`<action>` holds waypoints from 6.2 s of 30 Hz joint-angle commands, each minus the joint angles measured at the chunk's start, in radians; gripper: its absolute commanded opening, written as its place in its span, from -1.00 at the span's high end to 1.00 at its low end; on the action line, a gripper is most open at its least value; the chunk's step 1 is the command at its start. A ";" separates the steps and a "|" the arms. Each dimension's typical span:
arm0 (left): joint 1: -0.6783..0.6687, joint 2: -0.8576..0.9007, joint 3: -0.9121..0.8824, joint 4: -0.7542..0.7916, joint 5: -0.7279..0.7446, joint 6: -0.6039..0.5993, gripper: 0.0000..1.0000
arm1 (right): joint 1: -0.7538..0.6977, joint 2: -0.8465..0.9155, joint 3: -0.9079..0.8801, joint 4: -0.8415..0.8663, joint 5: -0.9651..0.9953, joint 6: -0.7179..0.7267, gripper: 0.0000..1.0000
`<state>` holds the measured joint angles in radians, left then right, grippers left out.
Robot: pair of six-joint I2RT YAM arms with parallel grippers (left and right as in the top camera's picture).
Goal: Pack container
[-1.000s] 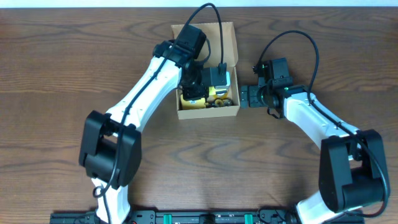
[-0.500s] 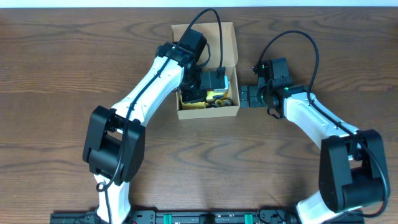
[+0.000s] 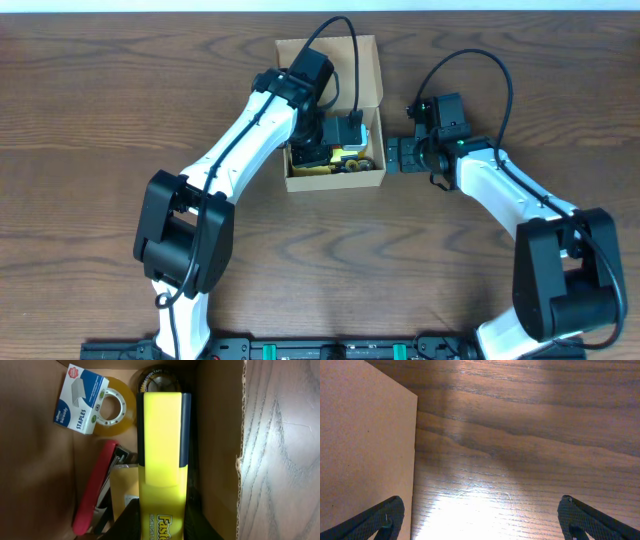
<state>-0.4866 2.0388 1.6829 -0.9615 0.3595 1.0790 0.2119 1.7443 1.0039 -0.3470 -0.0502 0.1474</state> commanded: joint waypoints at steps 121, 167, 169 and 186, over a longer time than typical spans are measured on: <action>0.445 0.377 0.209 0.544 0.472 -1.217 0.89 | -0.109 0.584 0.533 0.538 -0.610 0.436 0.97; 0.436 0.209 0.529 -0.146 0.557 -0.505 0.89 | -0.092 0.586 0.718 0.576 -1.449 0.451 0.97; 0.435 0.209 0.529 -0.197 0.552 -0.460 0.89 | -0.092 0.586 0.717 0.535 -1.463 0.451 0.97; 0.433 0.209 0.529 -0.356 0.457 -0.337 0.88 | -0.092 0.586 0.716 0.074 -1.410 0.417 0.97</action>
<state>-0.0544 2.2684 2.1960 -1.3083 0.8310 0.7151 0.1112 2.3150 1.7065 -0.2550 -1.4635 0.5903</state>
